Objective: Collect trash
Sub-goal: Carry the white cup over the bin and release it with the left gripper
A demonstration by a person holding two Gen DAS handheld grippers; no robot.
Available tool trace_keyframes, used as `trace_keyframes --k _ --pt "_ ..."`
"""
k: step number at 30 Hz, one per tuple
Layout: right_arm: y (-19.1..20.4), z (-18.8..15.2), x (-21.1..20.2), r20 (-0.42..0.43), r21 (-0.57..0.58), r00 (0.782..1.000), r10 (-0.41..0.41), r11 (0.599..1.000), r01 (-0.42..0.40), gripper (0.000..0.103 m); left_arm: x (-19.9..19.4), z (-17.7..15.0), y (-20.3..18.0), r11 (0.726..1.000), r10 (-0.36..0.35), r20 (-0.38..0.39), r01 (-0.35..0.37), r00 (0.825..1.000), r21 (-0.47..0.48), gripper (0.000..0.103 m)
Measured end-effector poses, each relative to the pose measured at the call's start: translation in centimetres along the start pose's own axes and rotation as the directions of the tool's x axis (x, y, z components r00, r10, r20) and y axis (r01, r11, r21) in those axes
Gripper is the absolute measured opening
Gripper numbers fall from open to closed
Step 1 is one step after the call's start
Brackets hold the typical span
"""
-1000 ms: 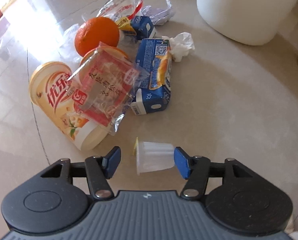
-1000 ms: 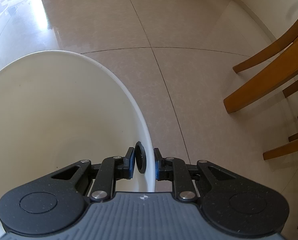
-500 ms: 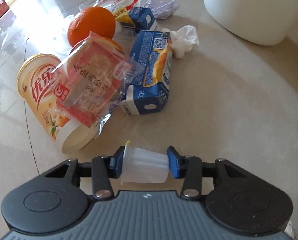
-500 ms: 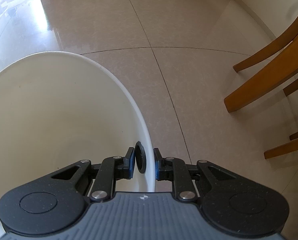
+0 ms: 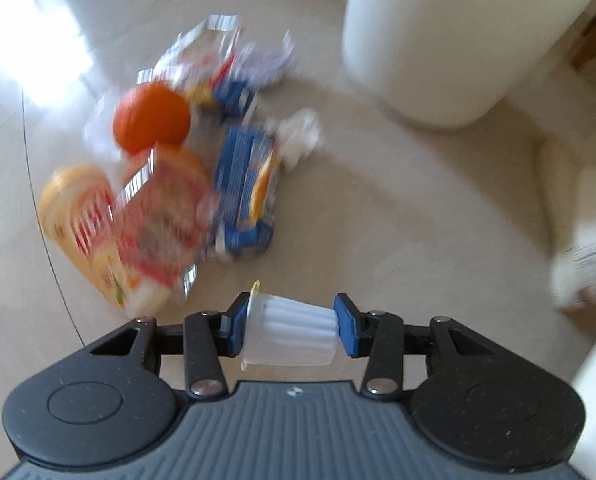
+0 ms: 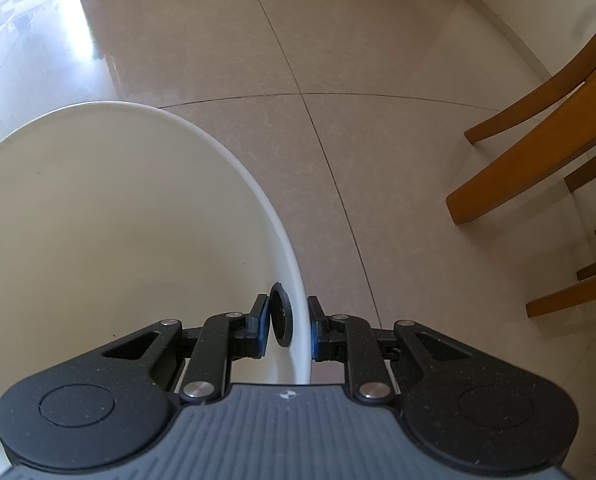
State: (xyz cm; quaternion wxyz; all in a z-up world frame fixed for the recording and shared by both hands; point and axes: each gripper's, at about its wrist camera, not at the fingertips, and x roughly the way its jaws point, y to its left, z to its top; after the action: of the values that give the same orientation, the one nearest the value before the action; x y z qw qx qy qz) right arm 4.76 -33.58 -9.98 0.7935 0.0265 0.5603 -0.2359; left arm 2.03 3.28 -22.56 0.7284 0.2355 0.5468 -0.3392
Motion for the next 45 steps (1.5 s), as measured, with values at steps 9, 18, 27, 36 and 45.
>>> trace_keyframes --k 9,18,27,36,45 --pt "-0.1 0.2 0.0 -0.008 0.007 1.000 -0.003 1.000 0.003 0.022 -10.9 11.0 -1.3 0.991 -0.075 0.178 0.054 0.981 0.120 0.044" --pt "-0.2 0.5 0.1 -0.030 0.009 1.000 -0.006 1.000 0.006 0.022 -13.2 22.1 -6.3 0.973 -0.130 0.270 0.070 0.954 0.221 0.044" --pt "-1.4 1.2 0.2 -0.059 0.039 0.997 0.048 0.998 -0.046 0.018 -10.1 26.1 -8.3 0.972 -0.159 0.255 0.105 0.954 0.212 0.055" --pt "-2.1 1.5 0.5 -0.065 0.035 0.995 0.076 0.997 -0.074 0.017 -11.0 24.9 -8.8 0.971 -0.160 0.279 0.100 0.947 0.217 0.079" --pt "-1.4 0.9 0.5 -0.049 0.009 0.997 0.060 0.998 -0.060 0.017 -12.1 21.7 -5.5 0.986 -0.108 0.333 0.058 0.937 0.157 0.086"
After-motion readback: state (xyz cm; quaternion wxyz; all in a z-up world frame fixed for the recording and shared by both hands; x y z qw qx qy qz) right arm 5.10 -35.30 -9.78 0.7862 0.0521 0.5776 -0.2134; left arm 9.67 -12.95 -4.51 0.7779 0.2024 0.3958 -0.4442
